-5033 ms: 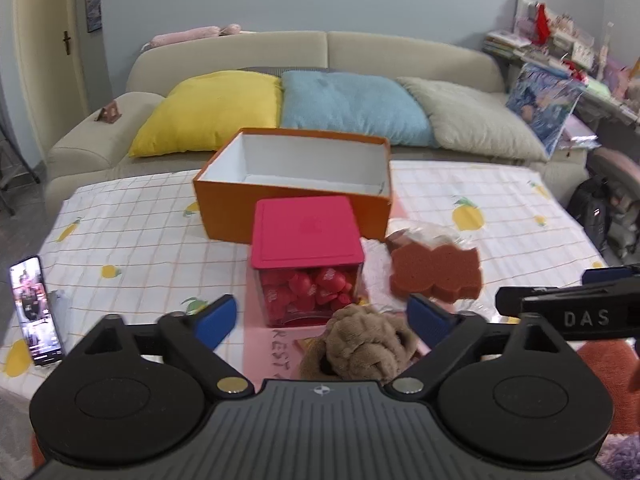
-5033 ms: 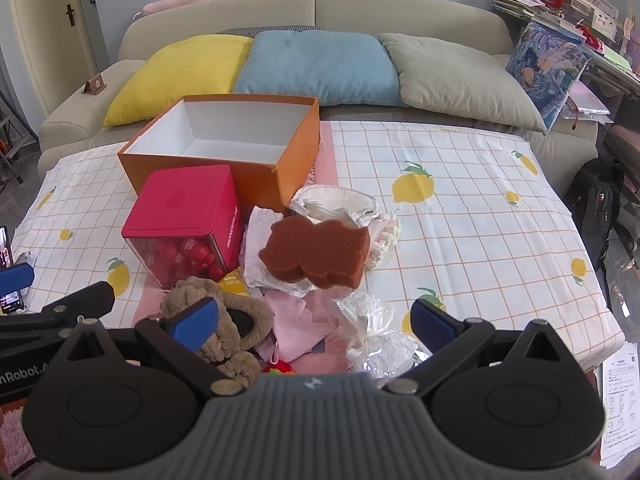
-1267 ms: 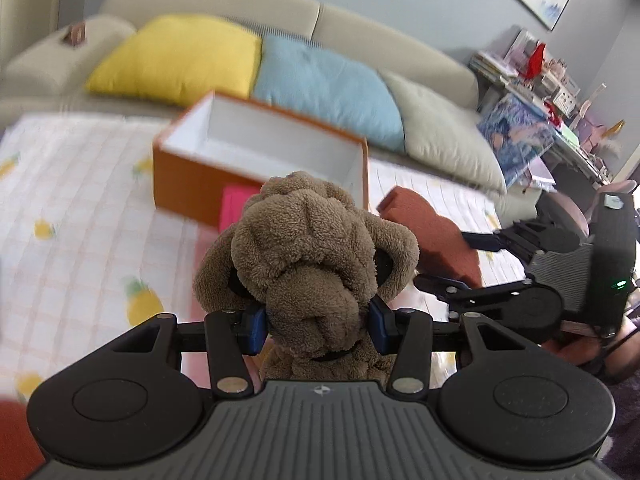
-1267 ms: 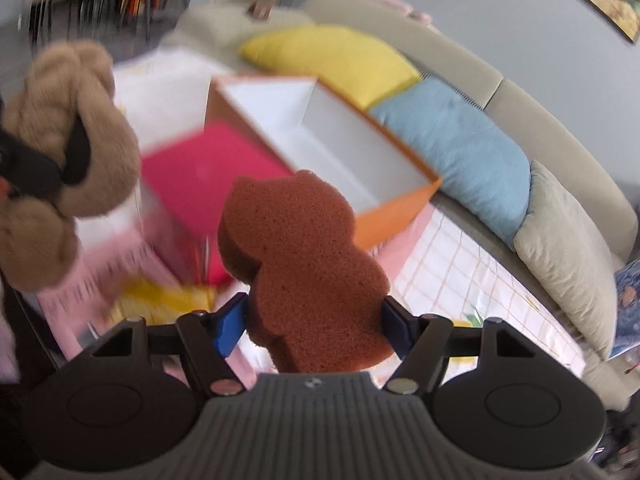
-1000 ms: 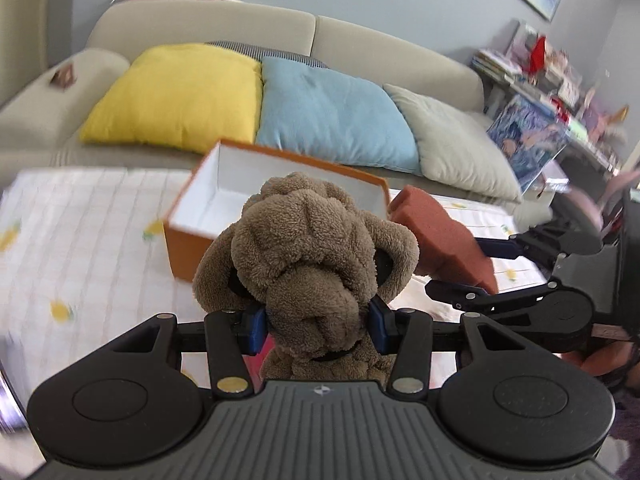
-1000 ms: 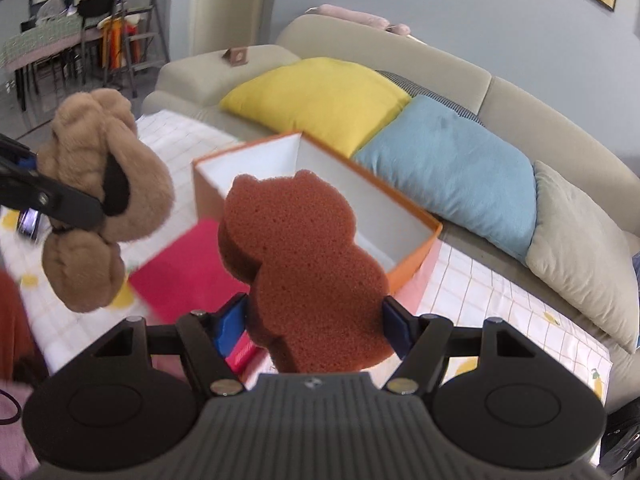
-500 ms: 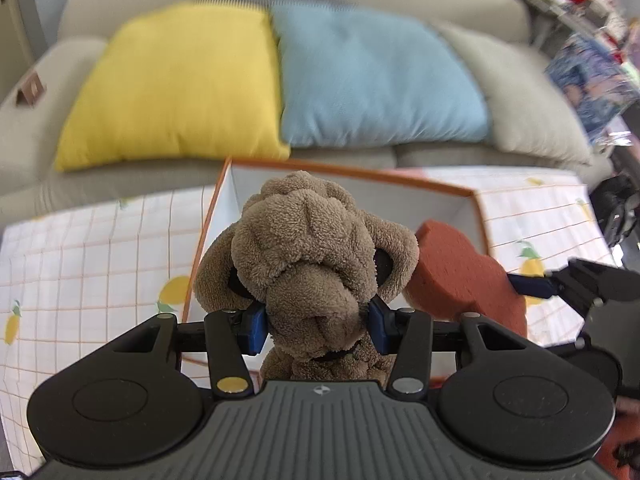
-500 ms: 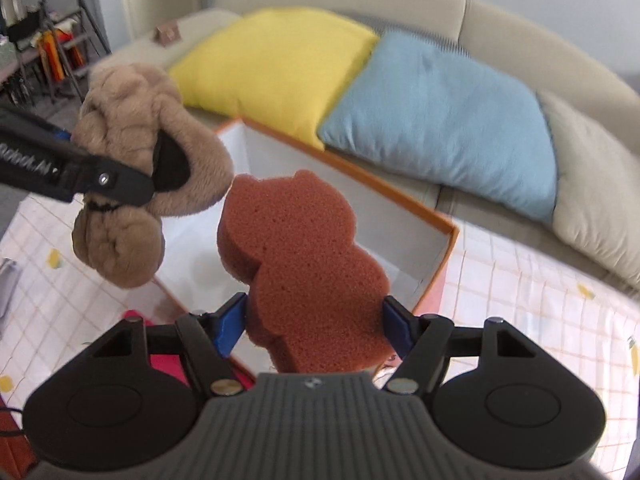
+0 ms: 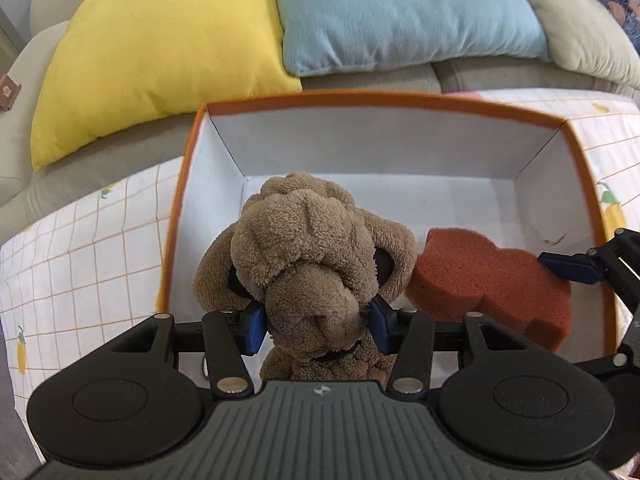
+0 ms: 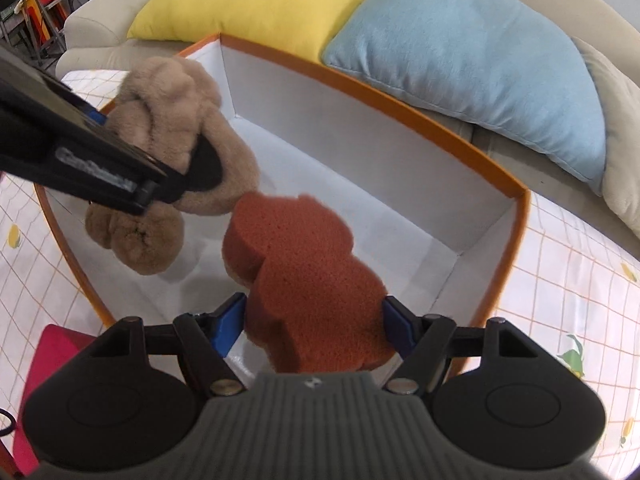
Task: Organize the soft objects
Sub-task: 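Carry the teddy bear and sponge into the orange box and open both grippers, then lift both grippers out of the orange box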
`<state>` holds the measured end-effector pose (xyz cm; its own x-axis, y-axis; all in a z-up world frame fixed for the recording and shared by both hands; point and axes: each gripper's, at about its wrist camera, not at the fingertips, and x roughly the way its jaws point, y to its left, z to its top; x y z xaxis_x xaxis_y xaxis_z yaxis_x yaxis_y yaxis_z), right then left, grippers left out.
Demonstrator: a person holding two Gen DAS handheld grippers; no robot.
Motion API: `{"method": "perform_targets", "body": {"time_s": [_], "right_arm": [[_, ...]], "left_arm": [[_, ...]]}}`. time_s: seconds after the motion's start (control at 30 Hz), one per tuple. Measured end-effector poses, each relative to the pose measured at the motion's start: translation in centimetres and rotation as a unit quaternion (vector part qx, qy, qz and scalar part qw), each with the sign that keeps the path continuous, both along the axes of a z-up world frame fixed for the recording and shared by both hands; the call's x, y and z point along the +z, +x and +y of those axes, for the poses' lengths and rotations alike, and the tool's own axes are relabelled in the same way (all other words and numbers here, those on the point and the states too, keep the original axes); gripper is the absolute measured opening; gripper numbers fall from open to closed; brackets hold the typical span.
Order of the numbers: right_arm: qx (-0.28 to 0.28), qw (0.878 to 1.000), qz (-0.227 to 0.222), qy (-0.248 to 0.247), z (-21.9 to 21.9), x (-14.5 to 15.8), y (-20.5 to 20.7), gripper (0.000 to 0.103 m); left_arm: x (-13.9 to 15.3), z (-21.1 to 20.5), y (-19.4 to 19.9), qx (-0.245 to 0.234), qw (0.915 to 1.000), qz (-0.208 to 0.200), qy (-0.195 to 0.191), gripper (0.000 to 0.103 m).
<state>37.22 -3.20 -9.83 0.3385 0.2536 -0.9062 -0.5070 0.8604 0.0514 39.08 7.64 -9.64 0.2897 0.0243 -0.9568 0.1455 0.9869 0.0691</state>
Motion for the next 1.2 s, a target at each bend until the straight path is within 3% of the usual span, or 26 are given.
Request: {"method": "perform_targets", "body": {"time_s": [0.2,0.3,0.37,0.47,0.6,0.7,0.83,0.97,1.17,1.2], "right_arm": [[0.000,1.000,0.002,-0.003,0.3,-0.2,0.1,0.076],[-0.008,1.000,0.013,0.016,-0.3,0.0,0.3,0.087],[-0.013,1.000,0.012,0.020,-0.6,0.4,0.1,0.088],[-0.023,0.999,-0.019,0.028,-1.5,1.8,-1.0,0.087],[-0.051,0.995,-0.057,0.064,-3.9,4.2,-2.8,0.086],[-0.079,0.991,-0.072,0.074,-5.5,5.1,-3.5,0.086],[-0.122,0.987,-0.080,0.059,-6.7,5.4,-4.4,0.076],[-0.143,0.986,-0.064,0.057,-7.4,4.7,-4.6,0.074],[-0.153,0.986,-0.035,0.058,-7.9,3.5,-5.2,0.046],[-0.153,0.986,-0.030,0.061,-8.0,3.3,-5.2,0.035]], "left_arm": [[-1.2,-0.1,-0.3,-0.015,0.9997,0.013,-0.013,0.075],[-0.3,0.2,-0.7,-0.016,0.9997,-0.004,-0.016,0.089],[0.7,0.6,-0.8,-0.013,0.9994,-0.022,-0.022,0.089],[3.4,1.8,-2.0,-0.018,0.9959,-0.081,-0.036,0.088],[6.2,3.9,-3.5,-0.022,0.9867,-0.161,0.001,0.083],[6.2,5.9,-3.4,-0.002,0.9862,-0.165,0.020,0.081],[4.0,8.0,-3.5,0.026,0.9914,-0.127,0.020,0.069],[1.9,9.2,-4.3,0.049,0.9941,-0.097,0.002,0.056],[0.5,9.3,-5.5,0.055,0.9950,-0.083,0.005,0.024],[0.4,9.2,-5.6,0.055,0.9951,-0.082,0.004,0.017]]}}
